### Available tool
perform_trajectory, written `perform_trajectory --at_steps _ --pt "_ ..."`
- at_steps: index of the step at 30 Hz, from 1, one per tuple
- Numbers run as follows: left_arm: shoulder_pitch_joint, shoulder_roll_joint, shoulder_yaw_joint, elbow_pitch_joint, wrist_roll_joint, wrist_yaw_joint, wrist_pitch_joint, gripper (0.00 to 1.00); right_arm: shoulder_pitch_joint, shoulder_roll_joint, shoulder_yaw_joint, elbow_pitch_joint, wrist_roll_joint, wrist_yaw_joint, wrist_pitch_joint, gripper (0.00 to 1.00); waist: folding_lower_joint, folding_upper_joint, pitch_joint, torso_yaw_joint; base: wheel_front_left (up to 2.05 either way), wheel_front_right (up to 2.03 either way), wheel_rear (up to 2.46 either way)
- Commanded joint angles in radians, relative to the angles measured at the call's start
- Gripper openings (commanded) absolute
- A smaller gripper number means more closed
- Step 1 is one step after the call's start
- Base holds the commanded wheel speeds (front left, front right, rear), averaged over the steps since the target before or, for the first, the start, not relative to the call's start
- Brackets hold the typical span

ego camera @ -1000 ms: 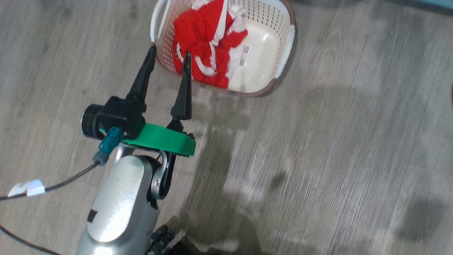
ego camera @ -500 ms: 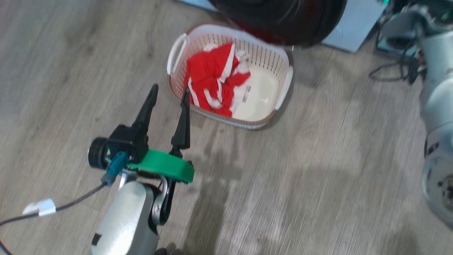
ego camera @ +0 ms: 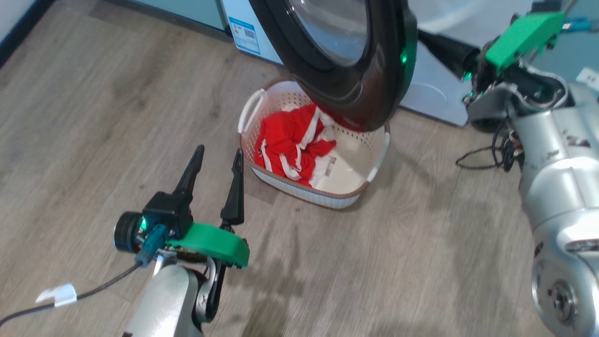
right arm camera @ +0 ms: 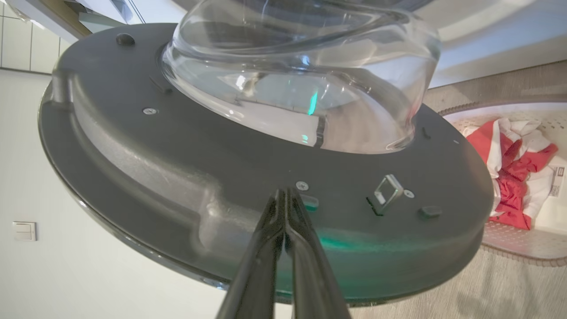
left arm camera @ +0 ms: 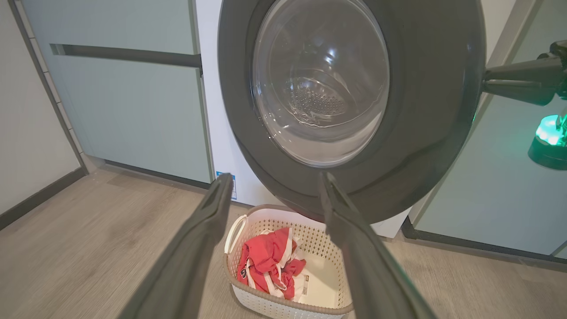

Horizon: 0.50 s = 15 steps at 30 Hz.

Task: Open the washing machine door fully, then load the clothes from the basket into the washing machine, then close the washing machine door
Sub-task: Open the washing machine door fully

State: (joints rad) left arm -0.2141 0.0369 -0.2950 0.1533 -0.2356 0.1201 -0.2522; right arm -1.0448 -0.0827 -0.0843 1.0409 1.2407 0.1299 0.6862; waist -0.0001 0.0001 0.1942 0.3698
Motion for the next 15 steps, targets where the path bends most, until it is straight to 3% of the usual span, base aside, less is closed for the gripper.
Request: perform_trajectory --at_steps 1,15 --pt "-0.01 0.013 0.034 -0.025 0.011 -0.004 -0.01 1.0 -0.013 0.032 0.025 -0.04 0.018 0.001 0.012 0.0 0.0001 -0.0001 -0.02 0.019 0.0 0.0 0.0" --pt "0.025 0.013 0.039 -0.01 0.018 -0.015 -0.01 1.0 0.077 0.032 0.257 -0.06 0.252 0.001 -0.039 0.0 0.0001 -0.0001 -0.068 0.115 0.0 0.0 0.0"
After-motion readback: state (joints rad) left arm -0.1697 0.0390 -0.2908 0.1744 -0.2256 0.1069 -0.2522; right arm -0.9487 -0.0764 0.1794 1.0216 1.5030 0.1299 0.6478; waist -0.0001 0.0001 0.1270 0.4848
